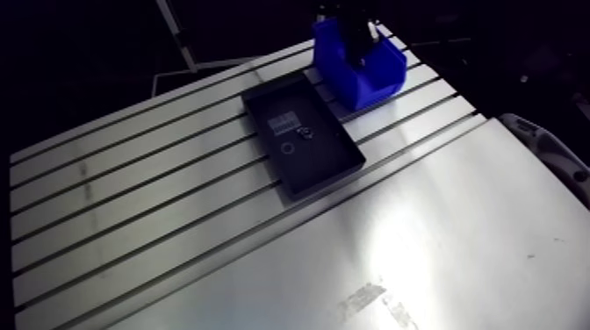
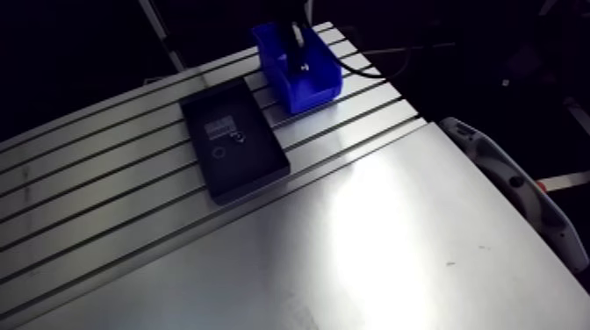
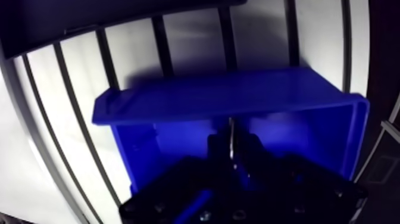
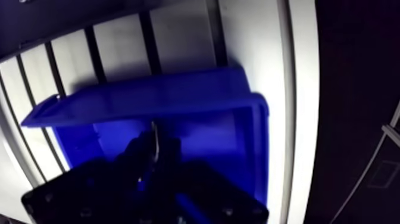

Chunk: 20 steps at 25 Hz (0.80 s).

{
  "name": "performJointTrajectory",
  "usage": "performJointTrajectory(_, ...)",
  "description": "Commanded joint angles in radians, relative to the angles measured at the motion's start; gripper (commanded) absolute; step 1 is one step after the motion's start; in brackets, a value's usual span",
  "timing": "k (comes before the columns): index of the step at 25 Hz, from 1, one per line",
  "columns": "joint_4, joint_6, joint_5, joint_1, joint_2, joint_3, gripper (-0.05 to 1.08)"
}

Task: Pick up the M10 bolt from the tray and put it into the blue bin.

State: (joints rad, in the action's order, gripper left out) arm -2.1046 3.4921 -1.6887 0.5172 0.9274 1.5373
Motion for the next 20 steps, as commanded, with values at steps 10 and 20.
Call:
performJointTrajectory(10, 0.358, -0.116, 0.016, -0.006, 0.191, -0.118, 0.01)
performJointTrajectory(20, 0.616, -0.952, 0.088, -0.098, 0.208, -0.326, 0.01)
